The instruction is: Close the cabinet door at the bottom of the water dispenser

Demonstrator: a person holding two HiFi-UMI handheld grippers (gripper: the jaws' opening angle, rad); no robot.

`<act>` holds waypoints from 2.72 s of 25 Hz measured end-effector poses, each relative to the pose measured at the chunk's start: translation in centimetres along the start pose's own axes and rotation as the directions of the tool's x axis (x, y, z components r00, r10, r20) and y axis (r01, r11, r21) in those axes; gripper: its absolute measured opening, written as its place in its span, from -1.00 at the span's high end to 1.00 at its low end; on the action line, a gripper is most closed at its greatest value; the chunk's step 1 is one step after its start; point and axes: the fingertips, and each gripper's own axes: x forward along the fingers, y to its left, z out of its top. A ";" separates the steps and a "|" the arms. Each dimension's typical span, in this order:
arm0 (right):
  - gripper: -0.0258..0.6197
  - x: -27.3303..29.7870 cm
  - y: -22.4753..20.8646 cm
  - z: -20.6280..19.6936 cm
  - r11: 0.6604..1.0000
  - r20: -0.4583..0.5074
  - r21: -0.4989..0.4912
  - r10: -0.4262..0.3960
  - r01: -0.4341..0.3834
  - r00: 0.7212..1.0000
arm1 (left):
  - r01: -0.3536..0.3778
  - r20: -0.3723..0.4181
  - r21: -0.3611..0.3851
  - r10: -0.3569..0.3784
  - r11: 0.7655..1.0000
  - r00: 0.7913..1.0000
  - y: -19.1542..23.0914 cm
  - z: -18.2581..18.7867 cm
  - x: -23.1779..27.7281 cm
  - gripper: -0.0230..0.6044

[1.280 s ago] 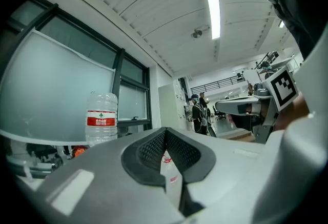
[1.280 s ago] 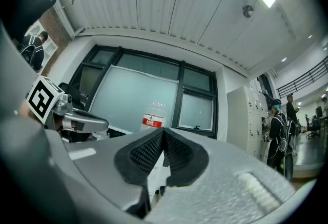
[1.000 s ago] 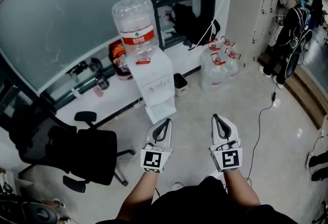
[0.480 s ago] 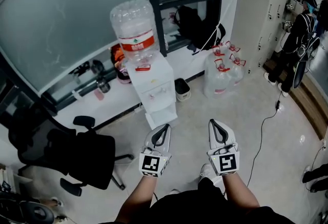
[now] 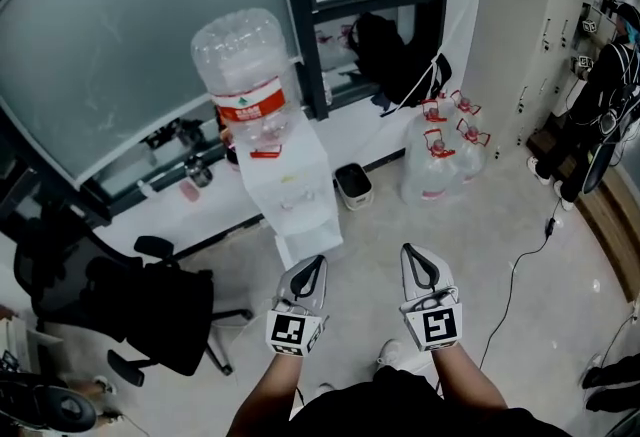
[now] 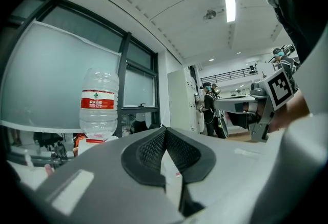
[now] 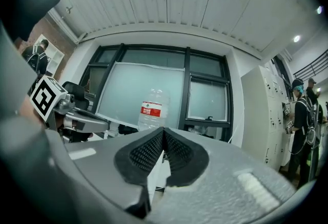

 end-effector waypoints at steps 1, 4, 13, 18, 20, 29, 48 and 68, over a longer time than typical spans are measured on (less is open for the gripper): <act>0.91 0.3 -0.8 -0.5 1.000 -0.005 0.010 0.006 -0.006 1.000 | -0.006 -0.004 -0.002 0.006 1.000 1.000 -0.2 -0.1 0.7 0.87; 0.91 1.4 -2.7 -1.6 0.999 -0.014 0.025 0.033 -0.033 0.999 | -0.027 -0.015 -0.003 0.027 1.000 1.000 -0.5 -0.5 2.7 0.87; 0.91 5.0 -4.8 -3.8 0.983 -0.005 0.046 0.177 -0.176 0.984 | -0.159 -0.071 -0.015 0.158 0.987 0.985 -0.1 -2.3 4.8 0.87; 0.91 7.3 -3.7 -4.6 0.968 0.006 0.075 0.241 -0.241 0.971 | -0.227 -0.099 -0.014 0.225 0.974 0.969 1.2 -3.1 4.0 0.87; 0.91 8.1 -3.0 -4.8 0.963 -0.008 0.076 0.260 -0.258 0.966 | -0.250 -0.103 -0.009 0.247 0.968 0.963 2.0 -3.3 3.4 0.87; 0.91 10.8 1.0 -5.2 0.951 -0.021 0.093 0.299 -0.296 0.954 | -0.318 -0.131 -0.026 0.312 0.948 0.941 6.4 -4.2 -0.1 0.87; 0.91 14.1 9.0 -16.4 0.939 0.002 0.036 0.341 -0.341 0.940 | -0.355 -0.156 -0.053 0.344 0.933 0.926 11.8 -20.5 -2.0 0.87; 0.91 17.2 13.8 -45.5 0.932 0.049 0.040 0.359 -0.361 0.932 | -0.427 -0.132 -0.058 0.417 0.902 0.899 14.4 -48.3 1.1 0.87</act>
